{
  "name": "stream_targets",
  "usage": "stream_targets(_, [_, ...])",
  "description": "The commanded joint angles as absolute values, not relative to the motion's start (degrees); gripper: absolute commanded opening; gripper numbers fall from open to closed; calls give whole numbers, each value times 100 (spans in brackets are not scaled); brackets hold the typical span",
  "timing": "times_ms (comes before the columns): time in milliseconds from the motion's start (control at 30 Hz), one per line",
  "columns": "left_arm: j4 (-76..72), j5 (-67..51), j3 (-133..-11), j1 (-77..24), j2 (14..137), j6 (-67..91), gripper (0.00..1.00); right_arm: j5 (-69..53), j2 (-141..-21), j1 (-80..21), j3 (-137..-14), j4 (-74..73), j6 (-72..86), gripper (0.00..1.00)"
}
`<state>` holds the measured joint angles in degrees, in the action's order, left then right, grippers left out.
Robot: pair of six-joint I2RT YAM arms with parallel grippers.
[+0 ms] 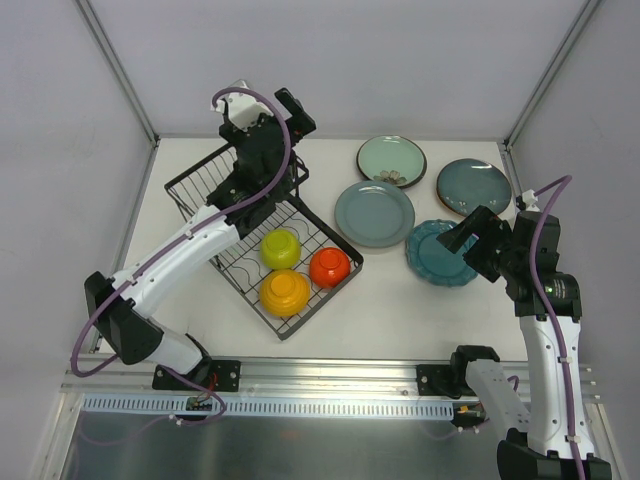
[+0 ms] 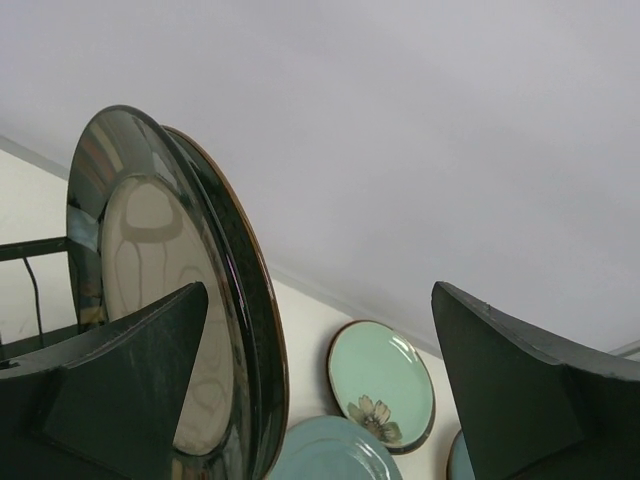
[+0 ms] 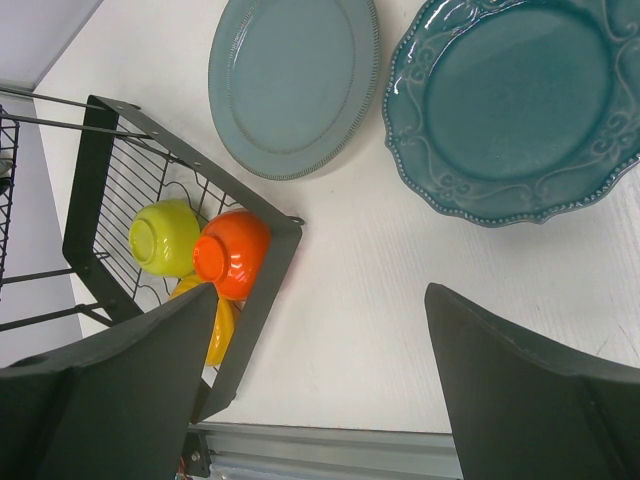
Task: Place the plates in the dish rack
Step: Insert the plate into the dish rack, then grab a plate with the right arm
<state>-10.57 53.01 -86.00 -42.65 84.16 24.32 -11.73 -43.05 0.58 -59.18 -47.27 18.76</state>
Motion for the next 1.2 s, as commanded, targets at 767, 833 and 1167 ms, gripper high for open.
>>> stream_targets(767, [878,2357,-6444,-4219,5160,-439,99,-826,-4368,96,-5441,-4176,1758,100])
stream_targets(833, [1097,1998,-6320,-4219,4949,-465,99,-887,-4325,149,-5064,-3826,1723,99])
stream_targets(1167, [2408,1575,-6012,-4122,4887,-519,99,-1987,-4500,1159,-3719,-2752,2548,100])
